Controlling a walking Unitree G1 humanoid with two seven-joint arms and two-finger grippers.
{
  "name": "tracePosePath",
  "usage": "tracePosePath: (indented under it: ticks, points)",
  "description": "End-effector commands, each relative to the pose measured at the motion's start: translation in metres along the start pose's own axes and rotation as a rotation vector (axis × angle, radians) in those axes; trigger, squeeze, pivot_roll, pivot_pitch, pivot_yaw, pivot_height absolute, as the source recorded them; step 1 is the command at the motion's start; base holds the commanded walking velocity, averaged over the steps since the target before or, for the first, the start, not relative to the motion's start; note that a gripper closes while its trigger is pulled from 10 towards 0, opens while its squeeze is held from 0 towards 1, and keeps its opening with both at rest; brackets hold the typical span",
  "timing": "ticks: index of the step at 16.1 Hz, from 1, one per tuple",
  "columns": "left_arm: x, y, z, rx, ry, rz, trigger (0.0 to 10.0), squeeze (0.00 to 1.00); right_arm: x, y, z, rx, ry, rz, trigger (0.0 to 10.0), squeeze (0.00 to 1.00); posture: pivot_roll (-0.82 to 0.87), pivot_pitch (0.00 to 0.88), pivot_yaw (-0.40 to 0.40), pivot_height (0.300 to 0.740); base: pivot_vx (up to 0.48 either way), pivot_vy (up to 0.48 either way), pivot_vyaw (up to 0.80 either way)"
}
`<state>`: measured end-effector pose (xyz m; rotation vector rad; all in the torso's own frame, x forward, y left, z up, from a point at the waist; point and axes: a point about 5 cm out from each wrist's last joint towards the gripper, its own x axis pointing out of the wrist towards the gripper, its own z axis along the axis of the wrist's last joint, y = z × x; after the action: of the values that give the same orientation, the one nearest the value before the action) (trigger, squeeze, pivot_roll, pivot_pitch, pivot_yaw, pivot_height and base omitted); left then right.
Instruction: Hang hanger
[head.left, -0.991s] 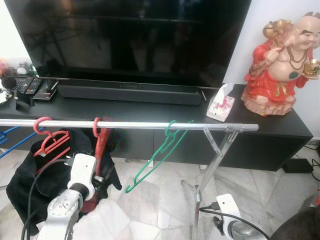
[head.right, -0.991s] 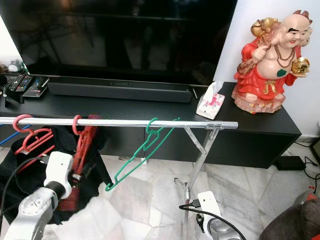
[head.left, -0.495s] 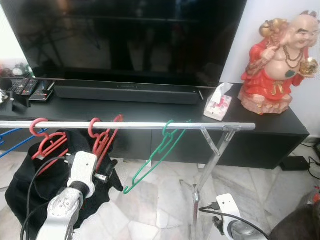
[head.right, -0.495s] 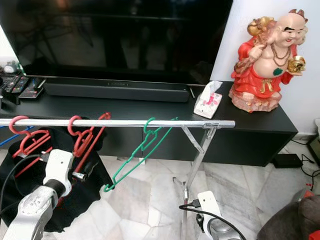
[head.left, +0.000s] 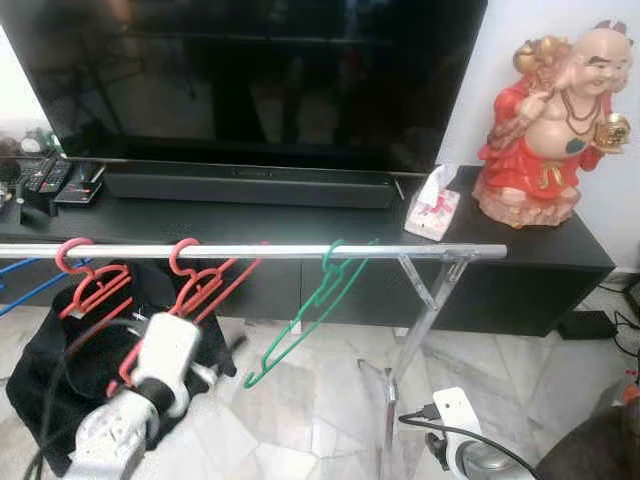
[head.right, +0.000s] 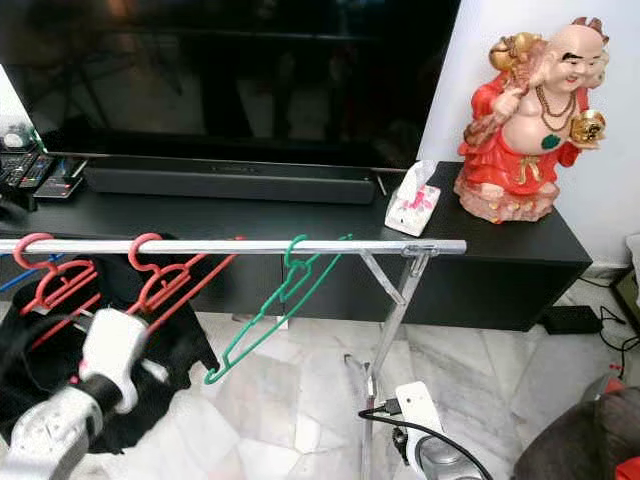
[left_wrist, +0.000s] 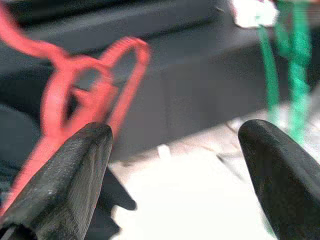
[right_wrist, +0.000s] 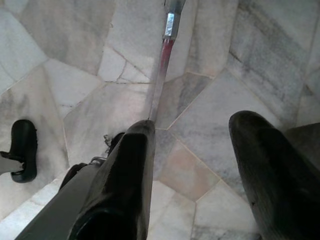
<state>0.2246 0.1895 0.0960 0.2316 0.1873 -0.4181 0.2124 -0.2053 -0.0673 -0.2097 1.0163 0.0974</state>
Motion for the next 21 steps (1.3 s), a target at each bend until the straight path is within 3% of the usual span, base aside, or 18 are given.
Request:
tracePosePath:
  ticks: [1, 4, 5, 6, 10, 16, 21]
  points:
    - [-0.001, -0.007, 0.003, -0.003, 0.016, -0.081, 10.0, 1.00, 0.000, -0.002, 0.002, -0.008, -0.005, -0.003, 10.0, 0.00, -0.01, 0.000, -0.058, 0.740, 0.000, 0.000, 0.00]
    - [0.001, -0.004, -0.003, 0.017, 0.068, -0.066, 10.0, 1.00, 0.000, -0.002, 0.002, -0.006, -0.006, -0.003, 10.0, 0.00, -0.01, 0.000, -0.057, 0.740, 0.000, 0.000, 0.00]
    - [0.003, 0.002, -0.008, 0.010, 0.082, -0.014, 10.0, 0.00, 0.000, -0.001, 0.002, -0.006, -0.006, -0.002, 10.0, 0.00, -0.02, 0.000, -0.056, 0.740, 0.000, 0.000, 0.00]
    - [0.006, 0.009, -0.015, -0.042, 0.095, 0.069, 10.0, 0.00, 0.000, -0.001, 0.002, -0.006, -0.006, 0.000, 10.0, 0.00, -0.02, 0.000, -0.055, 0.740, 0.000, 0.000, 0.00]
    - [0.006, 0.006, -0.032, -0.072, 0.164, 0.022, 10.0, 0.00, 0.000, -0.001, 0.002, -0.005, -0.007, 0.000, 10.0, 0.00, -0.02, 0.000, -0.055, 0.740, 0.000, 0.000, 0.00]
    - [0.024, 0.007, -0.060, 0.015, 0.286, 0.033, 10.0, 0.00, 0.000, -0.001, 0.002, -0.005, -0.006, 0.000, 10.0, 0.00, -0.02, 0.000, -0.057, 0.740, 0.000, 0.000, 0.00]
    - [0.034, 0.002, -0.084, 0.021, 0.376, 0.034, 10.0, 0.00, 0.000, -0.001, 0.002, -0.004, -0.006, 0.001, 10.0, 0.00, -0.03, 0.000, -0.058, 0.740, 0.000, 0.000, 0.00]
